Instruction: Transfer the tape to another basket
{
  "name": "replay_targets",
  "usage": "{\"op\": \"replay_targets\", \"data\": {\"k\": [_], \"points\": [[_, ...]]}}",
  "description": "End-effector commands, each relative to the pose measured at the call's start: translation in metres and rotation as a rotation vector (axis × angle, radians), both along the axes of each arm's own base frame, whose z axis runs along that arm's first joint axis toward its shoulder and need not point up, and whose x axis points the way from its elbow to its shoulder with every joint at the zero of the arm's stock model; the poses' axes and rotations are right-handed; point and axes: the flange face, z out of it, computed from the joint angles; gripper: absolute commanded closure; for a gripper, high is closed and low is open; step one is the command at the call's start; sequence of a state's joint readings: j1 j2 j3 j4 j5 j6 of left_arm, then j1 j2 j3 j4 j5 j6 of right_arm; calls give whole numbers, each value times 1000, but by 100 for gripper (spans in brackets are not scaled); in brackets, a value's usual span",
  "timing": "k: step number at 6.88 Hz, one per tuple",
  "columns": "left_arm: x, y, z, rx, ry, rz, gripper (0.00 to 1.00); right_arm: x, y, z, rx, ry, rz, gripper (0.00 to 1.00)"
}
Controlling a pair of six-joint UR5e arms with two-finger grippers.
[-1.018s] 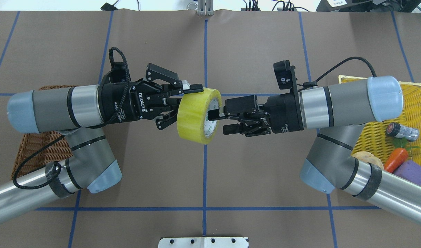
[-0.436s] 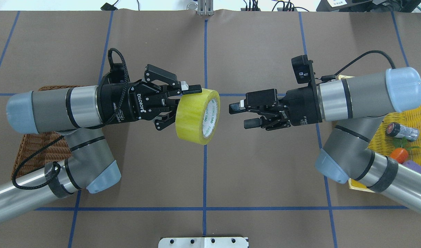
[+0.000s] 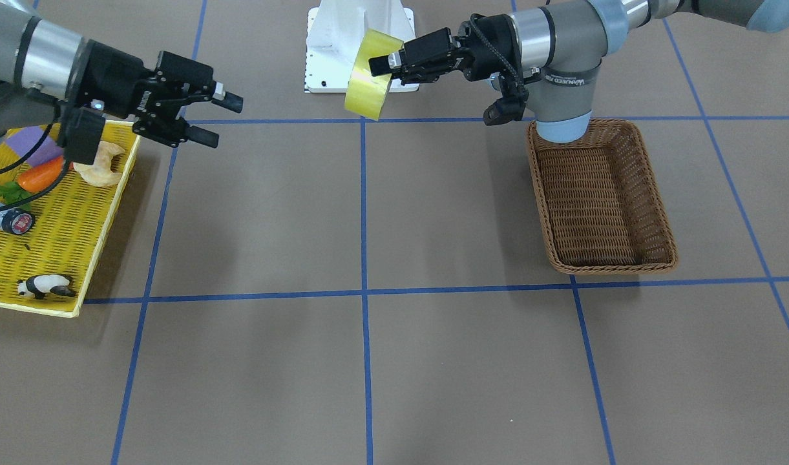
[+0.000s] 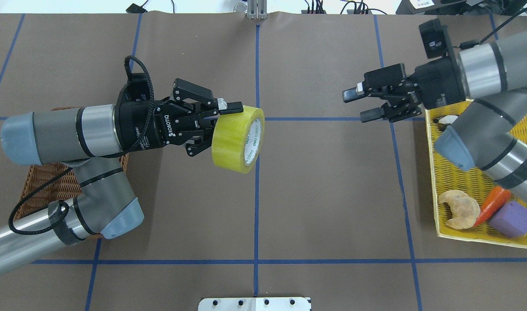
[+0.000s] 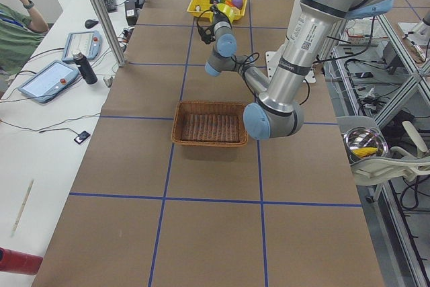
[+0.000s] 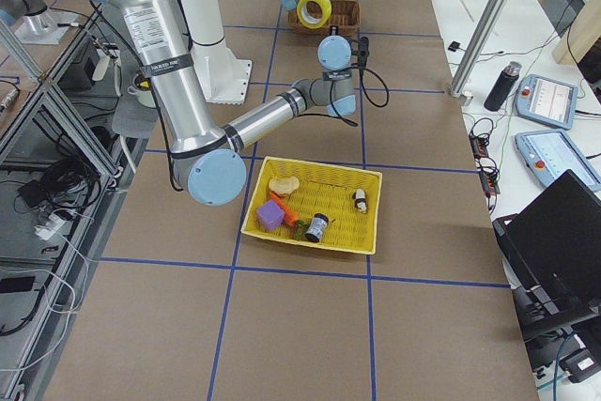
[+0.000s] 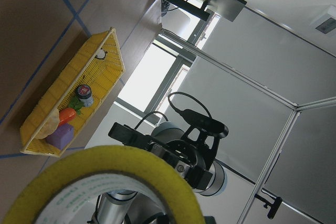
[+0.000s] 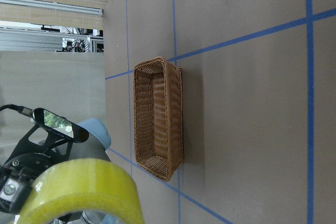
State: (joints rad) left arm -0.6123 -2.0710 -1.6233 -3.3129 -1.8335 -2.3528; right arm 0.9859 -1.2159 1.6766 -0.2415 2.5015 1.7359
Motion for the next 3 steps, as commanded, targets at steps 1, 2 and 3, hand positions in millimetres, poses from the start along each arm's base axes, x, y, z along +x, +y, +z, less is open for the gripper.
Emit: {"op": "replay_targets", "data": {"k": [1,2,3], "points": [[-28,-34,28,95,-158,-213,100,68,-51,33,64,100,117,0],[-58,-65,22,119,-290,-348,100,97,-72,47,102,181,179,0],[-84,-82,28,158,-495,-462,100,119,-90,59,101,266,215,0]]}}
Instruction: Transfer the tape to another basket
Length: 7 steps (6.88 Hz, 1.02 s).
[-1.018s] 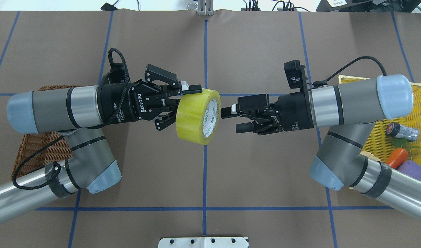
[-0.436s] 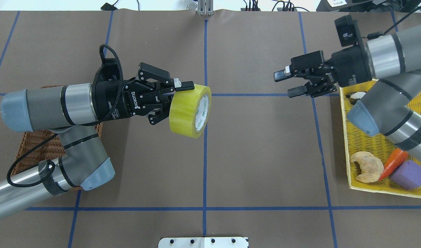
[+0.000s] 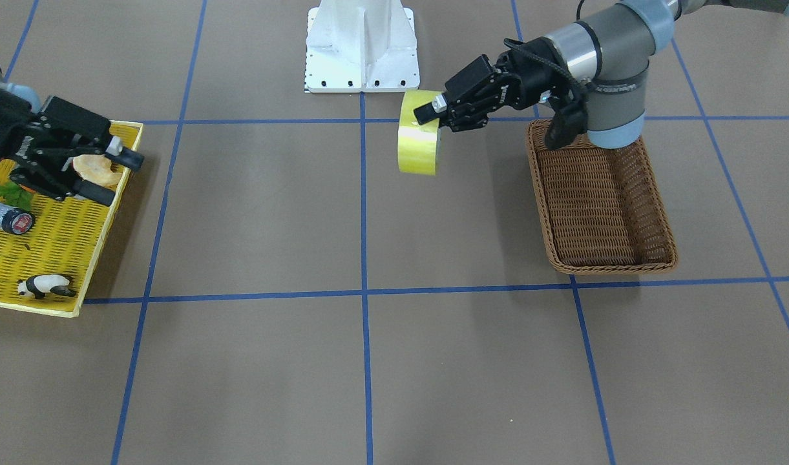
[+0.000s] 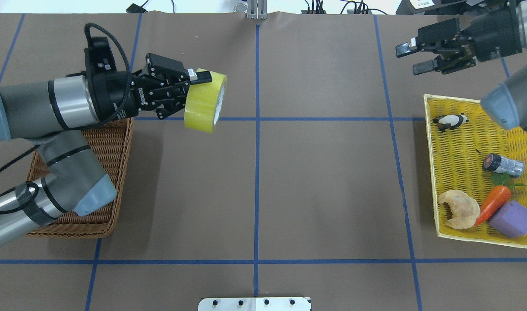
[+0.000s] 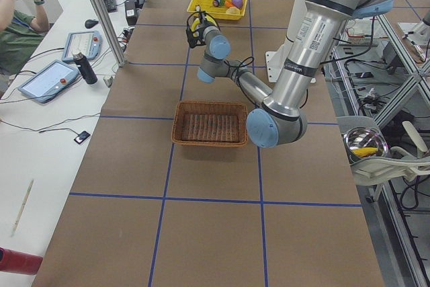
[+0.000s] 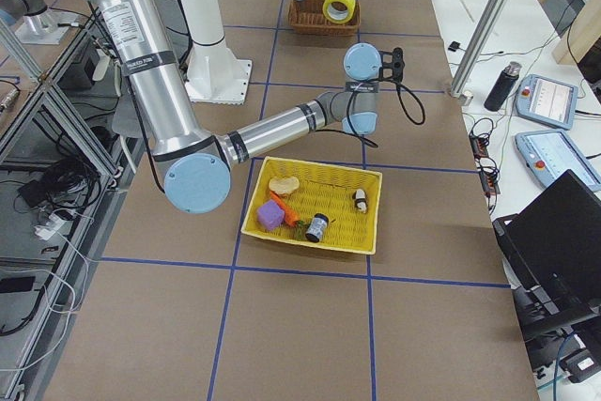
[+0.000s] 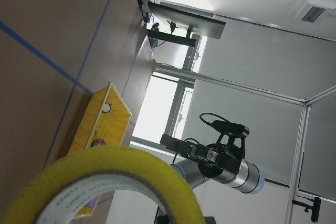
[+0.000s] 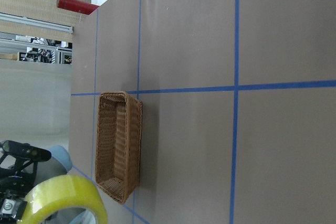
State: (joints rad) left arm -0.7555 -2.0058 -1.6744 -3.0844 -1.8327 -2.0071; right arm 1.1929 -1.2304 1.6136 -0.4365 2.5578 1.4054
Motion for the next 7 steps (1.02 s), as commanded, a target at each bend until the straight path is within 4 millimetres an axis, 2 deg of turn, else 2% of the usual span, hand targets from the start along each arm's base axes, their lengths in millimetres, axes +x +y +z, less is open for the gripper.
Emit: {"op": "replay_targets", "data": {"k": [1,2,3,4,5,6,7], "points": [[-51,-35,7,44,-403,-216,100,50,-34,32,35,169,89,0],[-64,-49,6,21,-581,-247,100,80,-48,46,62,254,120,0],[-66,-50,18,27,-760,-233,100,92,-58,61,83,342,108,0],[-77,-42,31,39,-875,-217,100,105,-70,76,127,488,170,0],[-90,-38,57,52,-974,-205,100,111,-77,99,169,634,148,0],[-100,-26,101,82,-1093,-160,100,128,-80,119,165,771,59,0],[-109,-14,141,101,-1225,-89,100,134,-76,133,120,841,-36,0]]}}
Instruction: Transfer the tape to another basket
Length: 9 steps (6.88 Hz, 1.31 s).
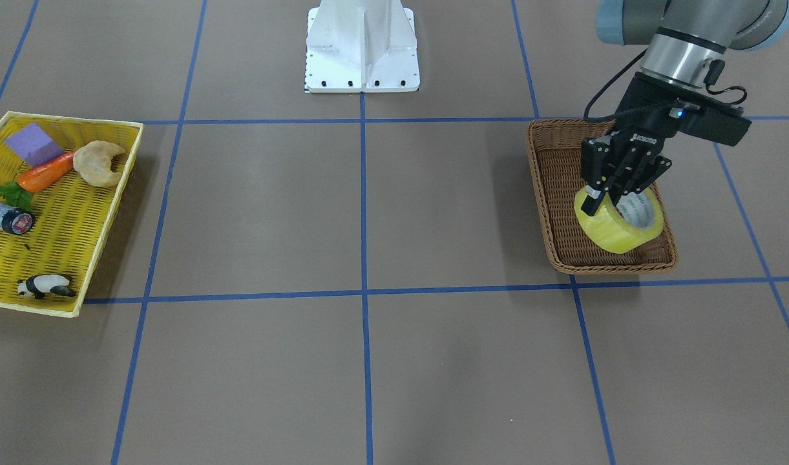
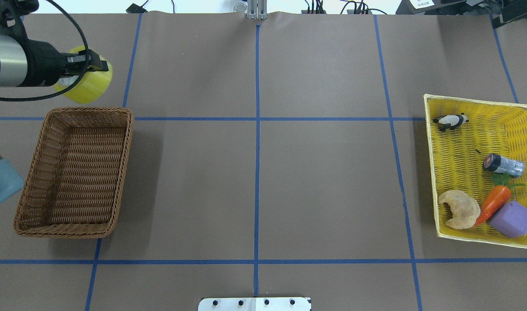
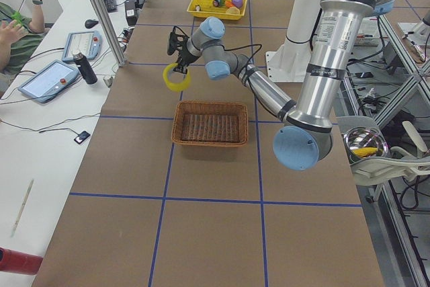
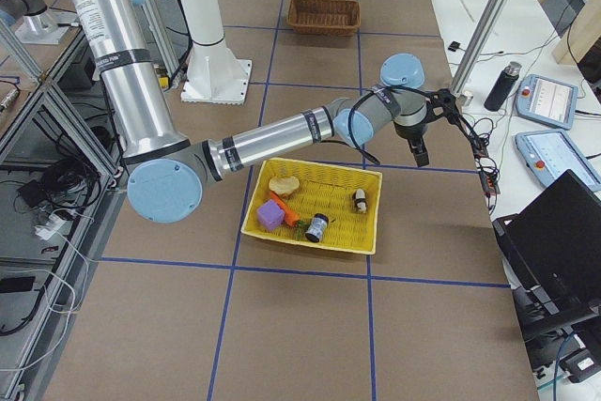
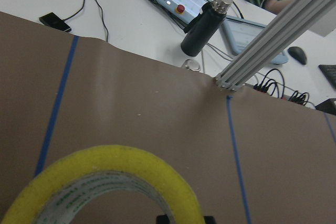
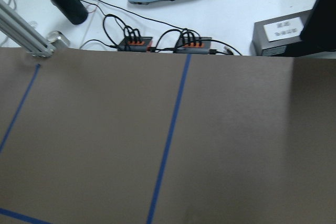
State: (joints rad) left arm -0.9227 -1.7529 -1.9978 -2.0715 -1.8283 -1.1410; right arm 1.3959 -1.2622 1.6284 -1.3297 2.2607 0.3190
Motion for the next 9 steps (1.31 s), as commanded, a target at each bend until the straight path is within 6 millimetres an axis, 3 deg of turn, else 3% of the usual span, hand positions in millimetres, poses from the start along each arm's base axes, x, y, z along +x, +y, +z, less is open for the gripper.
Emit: {"op": "replay_targets", "data": {"k": [1,4,6,7,9], "points": [[-12,16,67,-94,-249,103,100,10,10,32,-123,154,-158,0],[12,17,93,-242,-335,153,100,13,30,68,-267,191,-286,0],[79,15,100,-327,-297,191,100,14,47,72,-266,180,-293,0],[97,25,100,-349,-287,201,100,14,49,74,-271,180,-295,0],[106,28,112,-372,-302,212,100,15,54,81,-282,179,-295,0]]}}
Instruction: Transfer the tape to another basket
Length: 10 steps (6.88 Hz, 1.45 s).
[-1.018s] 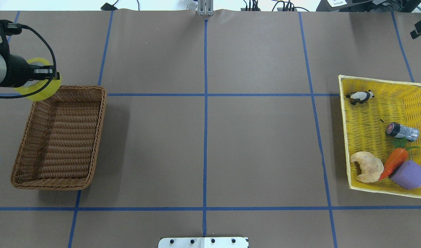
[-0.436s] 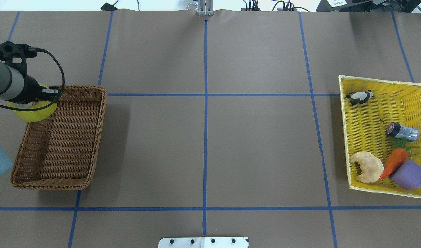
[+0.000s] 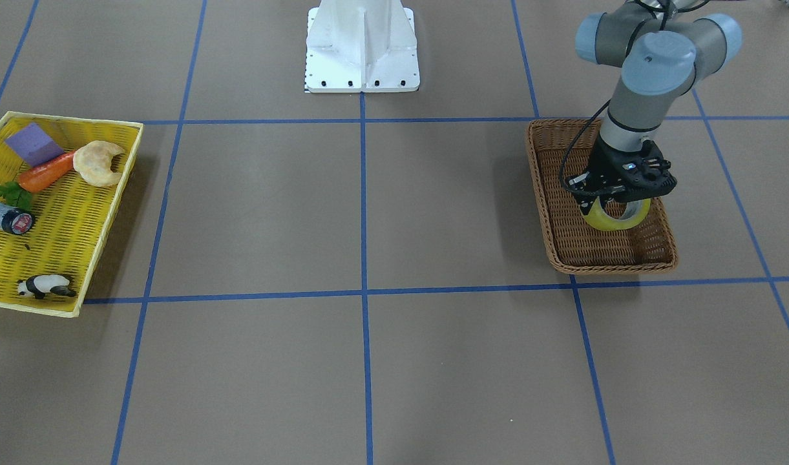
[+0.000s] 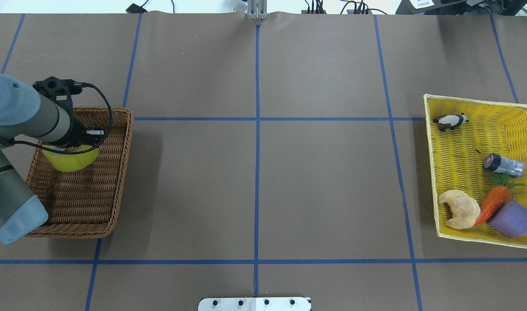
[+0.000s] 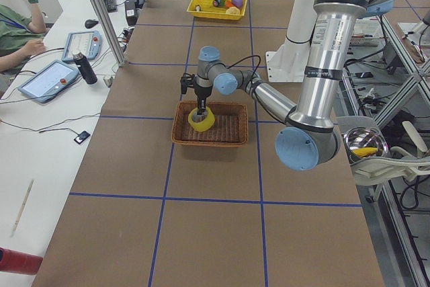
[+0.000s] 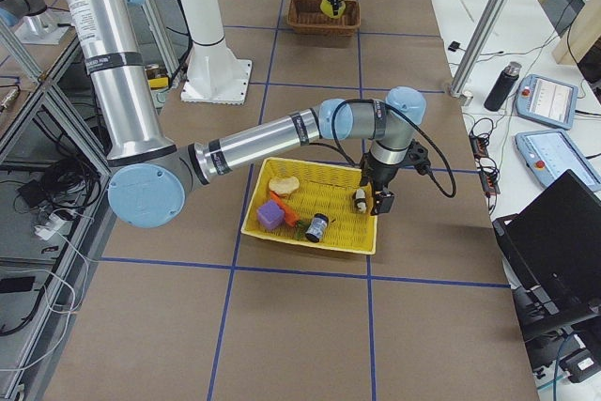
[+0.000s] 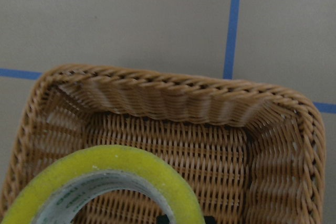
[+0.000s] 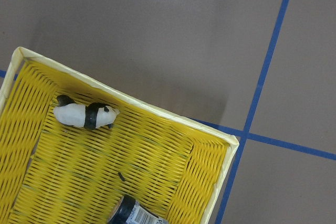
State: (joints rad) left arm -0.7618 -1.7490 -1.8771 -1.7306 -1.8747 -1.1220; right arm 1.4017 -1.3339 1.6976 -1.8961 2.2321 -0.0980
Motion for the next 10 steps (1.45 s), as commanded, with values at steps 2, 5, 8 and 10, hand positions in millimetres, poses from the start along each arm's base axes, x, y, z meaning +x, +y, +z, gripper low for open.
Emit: {"op": "replay_targets", "data": {"k": [2,5,8,10], "points": [[12,3,27,-30,-43,17,2,1,7,3,-10,-3,0,0],[-56,2,17,117,-92,140,2,-1,12,-9,-54,-19,-2,0],[-242,-31,62,109,-53,228,2,4,31,4,-67,-24,6,0],[-342,-46,159,94,4,279,2,22,30,5,-50,-25,31,0]]}}
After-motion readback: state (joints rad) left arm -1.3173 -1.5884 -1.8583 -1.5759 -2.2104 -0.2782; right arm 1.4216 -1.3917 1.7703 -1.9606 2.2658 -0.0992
